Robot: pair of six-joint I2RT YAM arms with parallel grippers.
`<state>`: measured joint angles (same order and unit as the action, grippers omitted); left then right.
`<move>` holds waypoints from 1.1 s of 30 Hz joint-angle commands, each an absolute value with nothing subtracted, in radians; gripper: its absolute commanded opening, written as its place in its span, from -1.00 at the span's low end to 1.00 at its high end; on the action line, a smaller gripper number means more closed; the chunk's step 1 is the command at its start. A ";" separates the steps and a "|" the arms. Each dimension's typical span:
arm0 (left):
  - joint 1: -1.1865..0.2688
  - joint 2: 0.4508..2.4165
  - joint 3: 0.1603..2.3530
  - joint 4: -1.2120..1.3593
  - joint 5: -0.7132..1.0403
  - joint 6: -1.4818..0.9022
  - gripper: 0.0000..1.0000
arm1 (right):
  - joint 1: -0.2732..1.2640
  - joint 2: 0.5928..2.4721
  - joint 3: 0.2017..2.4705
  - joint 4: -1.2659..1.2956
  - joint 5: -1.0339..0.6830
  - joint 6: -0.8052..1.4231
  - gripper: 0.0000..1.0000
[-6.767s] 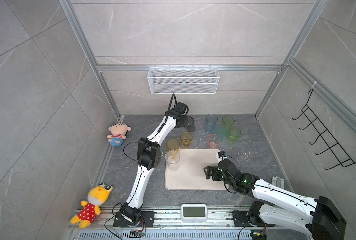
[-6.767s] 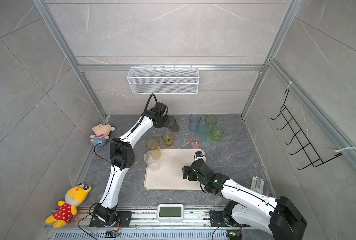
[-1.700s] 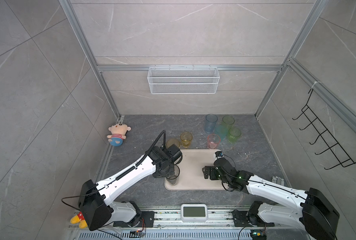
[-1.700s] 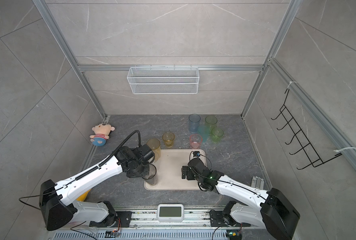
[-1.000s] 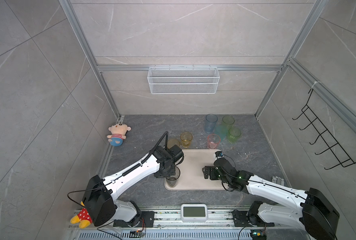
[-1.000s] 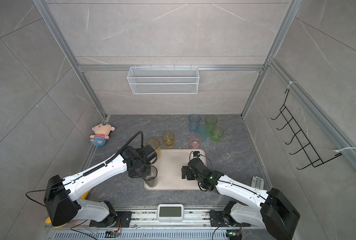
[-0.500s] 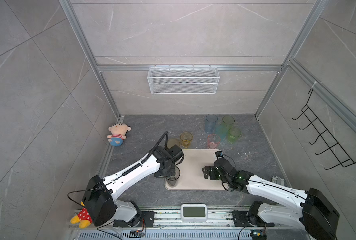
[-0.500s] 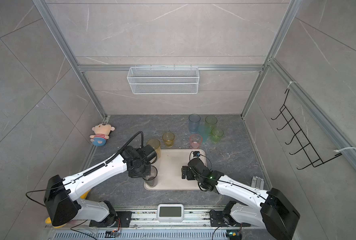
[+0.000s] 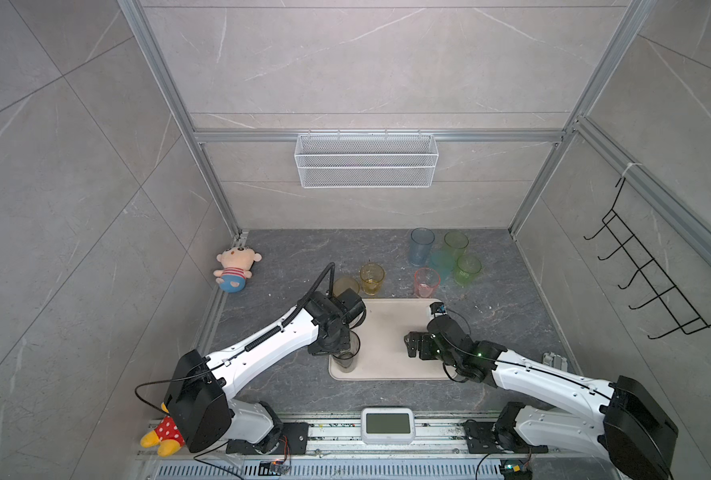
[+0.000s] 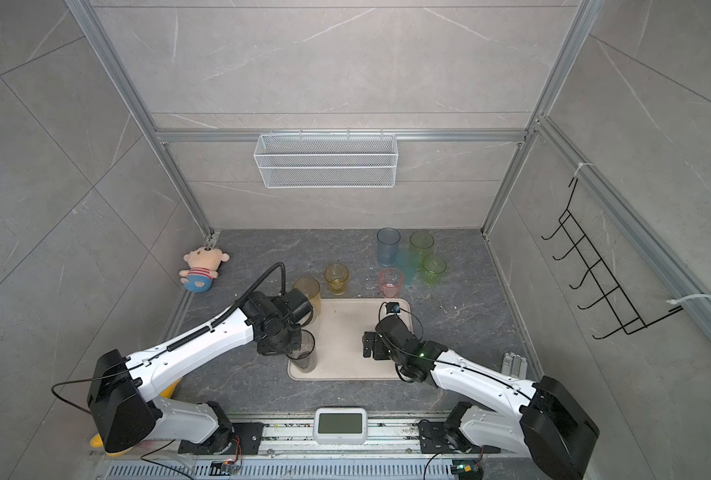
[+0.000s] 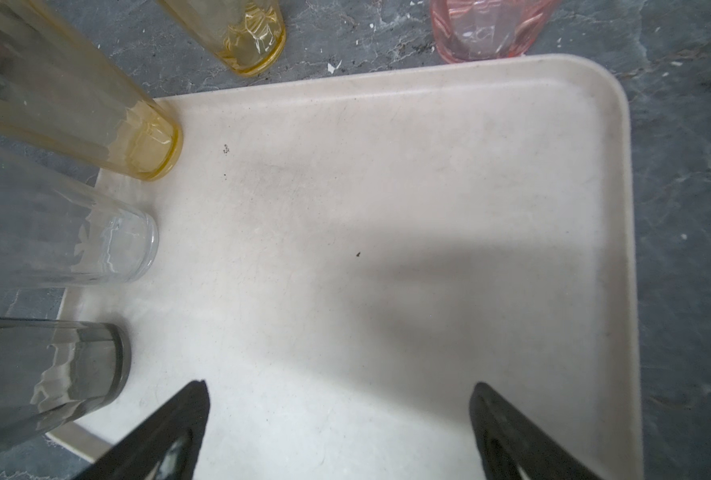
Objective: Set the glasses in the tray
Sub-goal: 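Open the left gripper and raise it away from the dark grey glass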
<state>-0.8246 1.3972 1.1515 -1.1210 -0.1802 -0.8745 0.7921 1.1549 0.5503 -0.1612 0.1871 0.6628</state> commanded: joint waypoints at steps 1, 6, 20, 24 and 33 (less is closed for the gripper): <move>-0.821 1.372 1.166 -1.140 -0.179 -0.865 -0.58 | 0.790 1.152 0.572 -0.186 0.202 0.677 0.99; -0.821 1.357 1.208 -1.196 -0.190 -0.876 -0.35 | 0.789 1.150 0.571 -0.186 0.202 0.677 0.99; -0.775 1.274 1.380 -1.296 -0.286 -0.812 0.14 | 0.788 1.130 0.575 -0.208 0.222 0.680 0.99; -0.725 1.247 1.388 -1.254 -0.333 -0.749 0.34 | 0.788 1.127 0.614 -0.261 0.235 0.676 0.98; -0.683 1.087 1.272 -1.031 -0.504 -0.642 0.61 | 0.790 1.141 0.842 -0.521 0.311 0.681 0.97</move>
<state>-0.6918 1.1515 1.3060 -1.1202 -0.4004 -0.7013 0.7914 1.1473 0.7620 -0.3878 0.2588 0.6632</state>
